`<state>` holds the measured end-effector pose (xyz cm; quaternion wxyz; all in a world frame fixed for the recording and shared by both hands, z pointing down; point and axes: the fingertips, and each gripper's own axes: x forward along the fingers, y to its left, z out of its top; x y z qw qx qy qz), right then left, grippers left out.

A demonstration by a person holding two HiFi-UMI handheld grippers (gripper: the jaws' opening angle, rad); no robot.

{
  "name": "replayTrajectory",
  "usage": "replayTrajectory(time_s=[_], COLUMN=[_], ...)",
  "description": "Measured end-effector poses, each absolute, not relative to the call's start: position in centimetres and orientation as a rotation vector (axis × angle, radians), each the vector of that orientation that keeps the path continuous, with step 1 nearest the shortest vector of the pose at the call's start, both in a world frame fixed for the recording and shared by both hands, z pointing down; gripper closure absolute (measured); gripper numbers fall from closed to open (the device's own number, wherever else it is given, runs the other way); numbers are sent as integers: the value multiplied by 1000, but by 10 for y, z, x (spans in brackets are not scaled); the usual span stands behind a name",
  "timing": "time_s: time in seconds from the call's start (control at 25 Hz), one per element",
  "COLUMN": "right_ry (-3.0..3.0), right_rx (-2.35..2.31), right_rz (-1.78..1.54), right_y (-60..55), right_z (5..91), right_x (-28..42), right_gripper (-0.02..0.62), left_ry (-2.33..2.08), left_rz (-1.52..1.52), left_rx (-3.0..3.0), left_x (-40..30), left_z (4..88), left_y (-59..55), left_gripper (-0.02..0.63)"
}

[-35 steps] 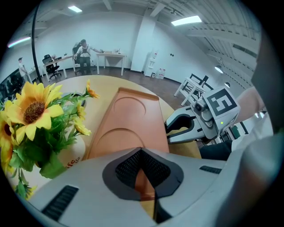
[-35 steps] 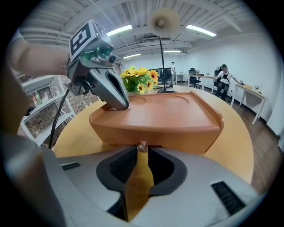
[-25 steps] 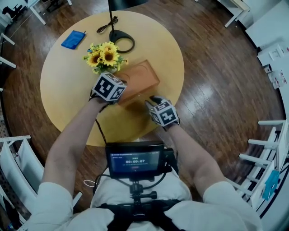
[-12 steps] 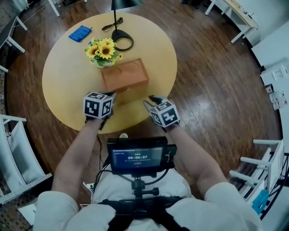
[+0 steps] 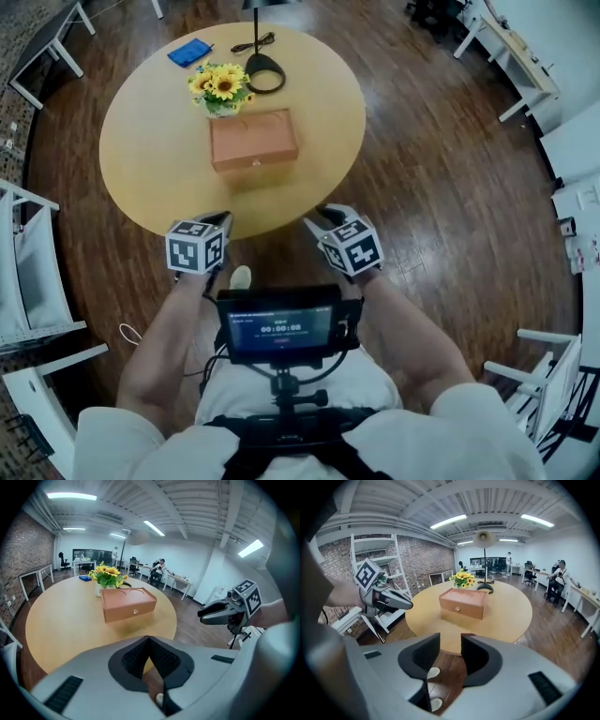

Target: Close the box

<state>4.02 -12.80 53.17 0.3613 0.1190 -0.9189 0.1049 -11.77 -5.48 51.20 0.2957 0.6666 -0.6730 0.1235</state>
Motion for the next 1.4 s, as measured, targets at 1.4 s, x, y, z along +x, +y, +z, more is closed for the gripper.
replayTrajectory(time_s=[1.4], right_ry=[-2458], right_rx=[271], right_rz=[296], right_y=[-97], right_z=[504], right_x=[132], right_gripper=[448], left_ry=[-1868], left_rz=[394], left_rx=[1643], left_x=[-44], left_z=[501], left_y=[35], left_gripper=[606])
